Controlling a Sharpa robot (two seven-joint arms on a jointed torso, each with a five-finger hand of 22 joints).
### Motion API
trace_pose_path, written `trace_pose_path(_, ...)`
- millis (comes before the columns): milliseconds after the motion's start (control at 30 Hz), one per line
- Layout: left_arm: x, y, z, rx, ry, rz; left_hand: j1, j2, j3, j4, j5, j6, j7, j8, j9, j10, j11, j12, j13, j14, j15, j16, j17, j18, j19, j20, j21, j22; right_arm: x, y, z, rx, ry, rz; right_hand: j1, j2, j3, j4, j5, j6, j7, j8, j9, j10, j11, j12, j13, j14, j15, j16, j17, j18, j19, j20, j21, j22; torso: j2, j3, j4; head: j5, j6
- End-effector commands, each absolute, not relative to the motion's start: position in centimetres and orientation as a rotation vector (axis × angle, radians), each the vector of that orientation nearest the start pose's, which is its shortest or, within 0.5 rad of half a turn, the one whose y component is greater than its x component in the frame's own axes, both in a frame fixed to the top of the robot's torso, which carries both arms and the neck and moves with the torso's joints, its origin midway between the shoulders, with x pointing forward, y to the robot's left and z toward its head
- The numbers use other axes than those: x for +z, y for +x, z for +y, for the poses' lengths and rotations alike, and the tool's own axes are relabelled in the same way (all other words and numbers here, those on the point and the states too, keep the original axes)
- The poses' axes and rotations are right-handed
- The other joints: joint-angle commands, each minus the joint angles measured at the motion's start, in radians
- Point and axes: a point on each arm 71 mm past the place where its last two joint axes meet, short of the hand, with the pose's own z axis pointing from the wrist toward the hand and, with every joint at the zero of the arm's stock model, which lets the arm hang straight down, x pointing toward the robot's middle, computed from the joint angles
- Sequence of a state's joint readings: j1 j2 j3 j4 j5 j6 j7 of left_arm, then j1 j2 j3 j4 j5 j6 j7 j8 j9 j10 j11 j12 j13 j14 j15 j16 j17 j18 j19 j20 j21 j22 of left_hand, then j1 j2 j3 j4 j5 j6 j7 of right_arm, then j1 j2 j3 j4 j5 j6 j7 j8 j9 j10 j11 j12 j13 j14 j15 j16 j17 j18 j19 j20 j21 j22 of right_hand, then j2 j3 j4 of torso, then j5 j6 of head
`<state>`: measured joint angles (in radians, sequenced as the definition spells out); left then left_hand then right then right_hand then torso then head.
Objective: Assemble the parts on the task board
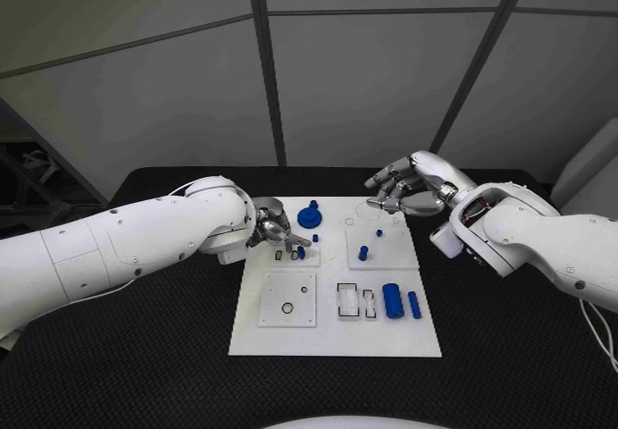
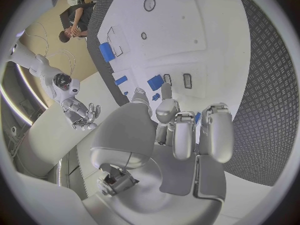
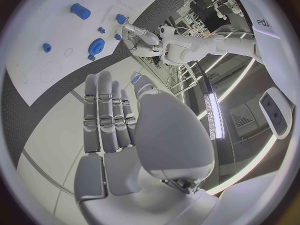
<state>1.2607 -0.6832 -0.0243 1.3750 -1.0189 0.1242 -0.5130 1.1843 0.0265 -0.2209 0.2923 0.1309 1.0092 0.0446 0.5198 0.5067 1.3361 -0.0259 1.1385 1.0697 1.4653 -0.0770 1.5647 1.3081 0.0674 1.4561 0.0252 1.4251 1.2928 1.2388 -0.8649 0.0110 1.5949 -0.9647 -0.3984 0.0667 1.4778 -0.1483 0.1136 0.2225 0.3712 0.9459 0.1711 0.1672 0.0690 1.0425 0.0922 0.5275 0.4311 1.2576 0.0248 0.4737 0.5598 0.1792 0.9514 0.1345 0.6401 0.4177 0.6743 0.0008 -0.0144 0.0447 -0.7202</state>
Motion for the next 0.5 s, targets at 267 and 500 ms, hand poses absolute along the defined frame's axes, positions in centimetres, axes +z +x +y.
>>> trace_pose_path(267, -20.2, 51.6, 17.0, -0.438, -0.162, 2.316, -0.002, 0.009, -0.004, -0.005, 0.005, -0.01, 0.0, 0.008, 0.011, 0.0, 0.001, 0.002, 0.0, 0.105, -0.005, 0.006, 0.263, -0.012, 0.004, 0.003, 0.006, 0.001, -13.3, 48.6, -19.0, 1.055, 0.24, 1.535, 0.01, 0.0, 0.0, 0.007, 0.006, 0.005, 0.002, -0.006, -0.001, 0.016, 0.0, -0.022, -0.031, 0.012, 0.002, -0.033, -0.001, 0.003, 0.009, 0.007, -0.022, -0.014, 0.0, 0.0003, 0.0001, 0.0, -0.006)
trace_pose_path(500, -20.2, 51.7, 16.4, -0.444, -0.153, 2.317, 0.004, 0.014, -0.002, -0.006, 0.009, -0.013, 0.0, 0.012, 0.017, -0.002, 0.001, 0.003, 0.0, 0.105, -0.005, 0.006, 0.263, -0.012, 0.004, 0.002, 0.005, 0.0, -13.4, 48.7, -18.8, 1.057, 0.241, 1.537, 0.011, 0.0, 0.0, 0.008, 0.008, 0.005, 0.003, -0.006, -0.001, 0.018, 0.0, -0.025, -0.037, 0.014, 0.002, -0.04, -0.001, 0.003, 0.01, 0.007, -0.026, -0.016, 0.0, 0.0, -0.0008, 0.0, -0.01)
